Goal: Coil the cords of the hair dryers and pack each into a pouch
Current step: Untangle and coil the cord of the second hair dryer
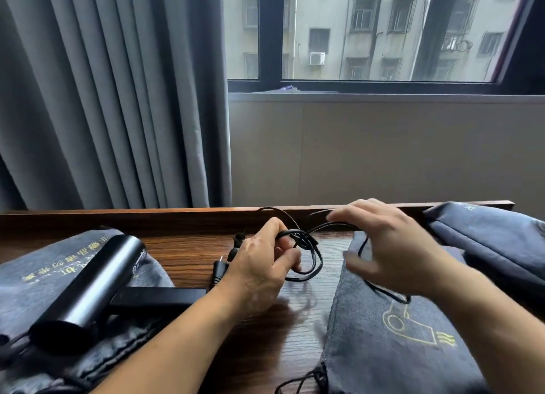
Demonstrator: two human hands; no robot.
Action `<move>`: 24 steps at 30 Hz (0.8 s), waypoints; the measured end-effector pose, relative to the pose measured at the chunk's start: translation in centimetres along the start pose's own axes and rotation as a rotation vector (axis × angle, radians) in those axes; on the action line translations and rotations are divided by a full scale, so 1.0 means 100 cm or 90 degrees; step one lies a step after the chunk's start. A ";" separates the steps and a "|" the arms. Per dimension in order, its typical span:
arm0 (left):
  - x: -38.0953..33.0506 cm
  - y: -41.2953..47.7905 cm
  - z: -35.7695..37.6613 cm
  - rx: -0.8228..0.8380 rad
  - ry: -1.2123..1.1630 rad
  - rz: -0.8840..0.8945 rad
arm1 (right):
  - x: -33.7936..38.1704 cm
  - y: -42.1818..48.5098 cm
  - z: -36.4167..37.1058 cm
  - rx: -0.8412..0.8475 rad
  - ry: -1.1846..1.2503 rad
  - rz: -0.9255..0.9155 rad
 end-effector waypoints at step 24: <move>-0.004 -0.001 -0.009 -0.003 -0.143 0.003 | -0.047 0.009 -0.016 -0.187 0.404 0.203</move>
Point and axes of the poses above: each hand's wrist, its own y-axis towards the middle knuckle, its own z-axis out of the palm, x = y × z, the point moved 6 cm from there along y, towards the middle knuckle, and after that the axes turned 12 degrees about -x, right-handed, at the moved point
